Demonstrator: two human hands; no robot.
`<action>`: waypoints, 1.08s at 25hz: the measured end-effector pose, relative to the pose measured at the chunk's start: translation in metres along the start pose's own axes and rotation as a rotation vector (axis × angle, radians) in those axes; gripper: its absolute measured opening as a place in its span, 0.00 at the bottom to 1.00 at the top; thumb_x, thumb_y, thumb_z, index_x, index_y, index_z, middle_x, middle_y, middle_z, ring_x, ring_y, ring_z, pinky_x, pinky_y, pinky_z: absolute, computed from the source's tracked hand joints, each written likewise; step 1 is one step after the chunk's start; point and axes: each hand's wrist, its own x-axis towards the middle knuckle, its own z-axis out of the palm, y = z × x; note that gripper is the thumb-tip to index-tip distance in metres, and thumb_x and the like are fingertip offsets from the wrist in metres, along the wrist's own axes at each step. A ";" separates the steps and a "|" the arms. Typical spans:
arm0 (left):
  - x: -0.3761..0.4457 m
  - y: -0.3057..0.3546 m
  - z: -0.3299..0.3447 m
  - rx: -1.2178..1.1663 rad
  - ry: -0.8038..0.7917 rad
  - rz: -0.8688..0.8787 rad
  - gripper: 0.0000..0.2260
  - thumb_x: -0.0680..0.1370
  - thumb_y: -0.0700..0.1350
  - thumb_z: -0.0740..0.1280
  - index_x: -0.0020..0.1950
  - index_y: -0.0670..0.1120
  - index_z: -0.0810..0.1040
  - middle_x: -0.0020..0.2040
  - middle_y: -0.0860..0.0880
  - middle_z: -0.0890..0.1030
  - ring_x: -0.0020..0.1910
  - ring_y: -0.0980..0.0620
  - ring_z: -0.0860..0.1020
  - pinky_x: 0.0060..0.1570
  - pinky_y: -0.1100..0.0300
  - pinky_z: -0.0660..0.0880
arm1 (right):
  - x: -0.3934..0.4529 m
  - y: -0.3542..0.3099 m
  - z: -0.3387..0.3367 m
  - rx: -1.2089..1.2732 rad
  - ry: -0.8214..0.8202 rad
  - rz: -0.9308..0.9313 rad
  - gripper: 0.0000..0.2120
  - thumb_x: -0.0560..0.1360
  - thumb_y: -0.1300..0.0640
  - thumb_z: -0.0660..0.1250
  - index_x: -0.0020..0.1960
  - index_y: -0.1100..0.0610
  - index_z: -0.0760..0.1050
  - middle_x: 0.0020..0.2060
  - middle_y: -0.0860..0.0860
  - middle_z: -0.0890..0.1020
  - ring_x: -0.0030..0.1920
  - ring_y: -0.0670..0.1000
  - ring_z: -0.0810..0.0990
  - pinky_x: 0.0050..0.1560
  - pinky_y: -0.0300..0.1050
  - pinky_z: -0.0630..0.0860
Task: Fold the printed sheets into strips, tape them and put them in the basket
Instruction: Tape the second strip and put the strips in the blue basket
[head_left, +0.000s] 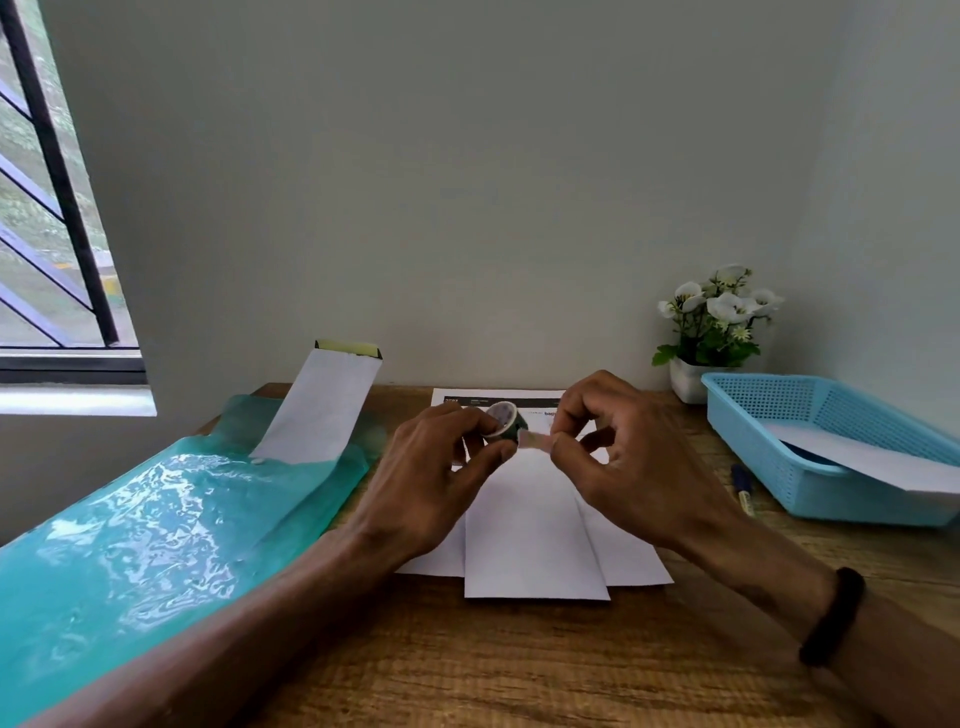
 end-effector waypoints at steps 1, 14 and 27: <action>0.000 -0.002 -0.001 0.000 0.000 -0.003 0.19 0.78 0.65 0.63 0.58 0.54 0.83 0.48 0.58 0.81 0.45 0.58 0.79 0.44 0.56 0.80 | 0.001 0.000 -0.001 0.024 0.016 0.027 0.11 0.73 0.44 0.68 0.43 0.51 0.77 0.43 0.43 0.79 0.44 0.44 0.79 0.41 0.39 0.82; 0.043 0.057 0.007 0.140 -0.154 0.161 0.13 0.80 0.57 0.71 0.57 0.50 0.84 0.50 0.56 0.84 0.48 0.59 0.77 0.48 0.66 0.70 | 0.031 0.030 -0.065 0.430 0.405 0.495 0.10 0.73 0.52 0.77 0.47 0.58 0.83 0.41 0.52 0.86 0.40 0.50 0.86 0.47 0.52 0.86; 0.087 0.082 0.135 0.026 -0.388 0.199 0.13 0.80 0.52 0.71 0.58 0.44 0.85 0.52 0.48 0.86 0.46 0.55 0.82 0.47 0.55 0.83 | 0.037 0.054 -0.079 0.507 0.524 0.531 0.07 0.72 0.59 0.78 0.47 0.62 0.84 0.38 0.56 0.86 0.34 0.48 0.84 0.39 0.48 0.86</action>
